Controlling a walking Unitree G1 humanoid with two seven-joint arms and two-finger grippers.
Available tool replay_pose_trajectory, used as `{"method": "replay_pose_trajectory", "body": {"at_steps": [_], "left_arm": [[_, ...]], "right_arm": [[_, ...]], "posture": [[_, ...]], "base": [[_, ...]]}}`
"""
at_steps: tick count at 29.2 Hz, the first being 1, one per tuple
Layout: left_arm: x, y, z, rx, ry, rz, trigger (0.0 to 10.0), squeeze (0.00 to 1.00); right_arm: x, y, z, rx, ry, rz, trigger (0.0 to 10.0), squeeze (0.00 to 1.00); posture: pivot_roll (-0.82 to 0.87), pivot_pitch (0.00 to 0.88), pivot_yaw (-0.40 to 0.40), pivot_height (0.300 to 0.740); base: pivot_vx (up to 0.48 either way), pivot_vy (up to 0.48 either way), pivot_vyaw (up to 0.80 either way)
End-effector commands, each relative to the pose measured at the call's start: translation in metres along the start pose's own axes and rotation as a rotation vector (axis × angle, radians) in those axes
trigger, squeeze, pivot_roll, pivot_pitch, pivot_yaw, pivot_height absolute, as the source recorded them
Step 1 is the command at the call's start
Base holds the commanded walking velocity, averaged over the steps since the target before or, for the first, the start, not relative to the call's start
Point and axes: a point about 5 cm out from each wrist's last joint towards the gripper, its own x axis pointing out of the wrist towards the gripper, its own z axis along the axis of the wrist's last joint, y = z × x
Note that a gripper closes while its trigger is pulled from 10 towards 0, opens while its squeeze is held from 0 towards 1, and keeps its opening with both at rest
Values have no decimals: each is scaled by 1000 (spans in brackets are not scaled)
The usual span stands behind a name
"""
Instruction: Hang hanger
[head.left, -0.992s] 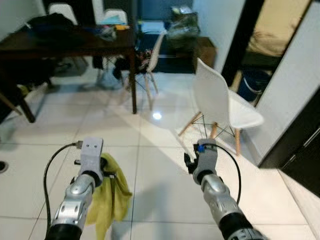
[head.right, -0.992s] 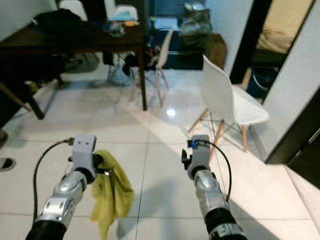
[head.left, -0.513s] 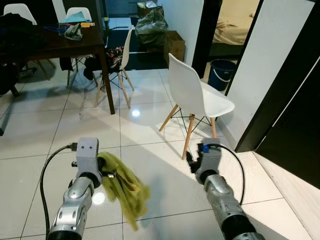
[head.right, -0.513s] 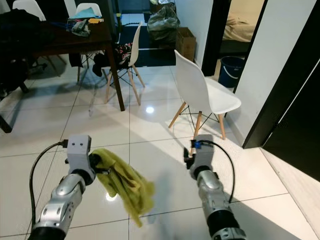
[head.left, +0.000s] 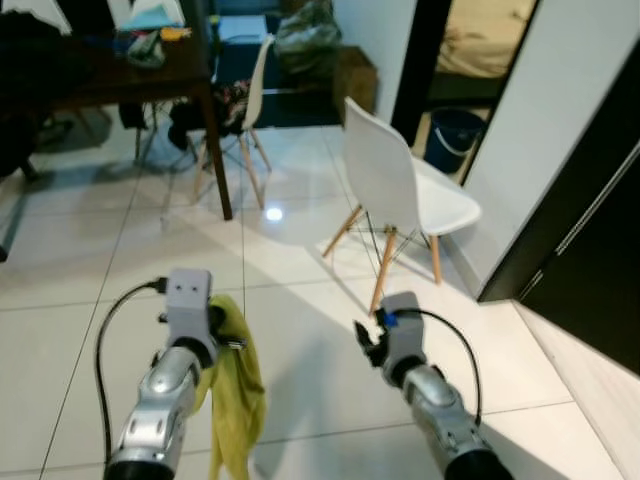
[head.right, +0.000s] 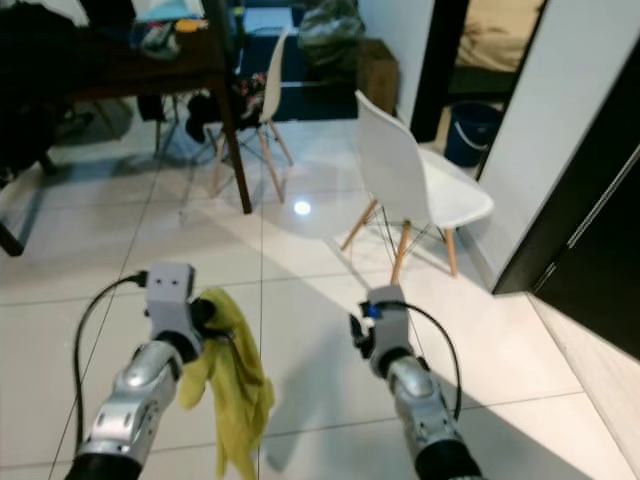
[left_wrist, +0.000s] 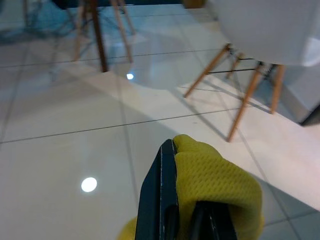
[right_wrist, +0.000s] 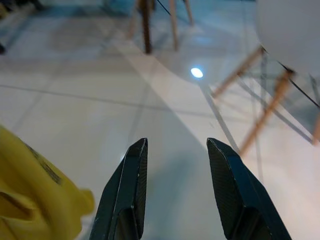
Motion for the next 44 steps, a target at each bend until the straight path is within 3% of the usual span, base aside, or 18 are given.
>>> {"method": "replay_pose_trajectory", "body": {"at_steps": [1,13,23,31,36,44], "left_arm": [[-2,8,1,8,0,18,10000,0],[-5,15,2,44,2,30,10000,0],[-4,14,2,52,3,36,10000,0],[-2,17,5,45,-5,45,10000,0],[-1,17,7,40,-10,45,10000,0],[0,17,8,31,-13,44,10000,0]], "right_arm": [[0,10,-3,14,8,31,10000,0],[0,19,-2,-53,5,99,10000,0],[0,31,-1,-123,-1,183,10000,0],[1,31,1,-127,2,189,10000,0],[4,25,3,-45,12,129,10000,0],[5,23,4,-48,10,123,10000,0]], "posture": [[-57,137,-11,740],[-53,144,-21,740],[-53,134,-26,740],[-50,128,-29,740],[-50,125,-28,740],[-50,124,-28,740]], "base": [[364,0,0],[362,0,0],[363,0,795],[362,0,800],[365,0,0],[386,0,0]]}}
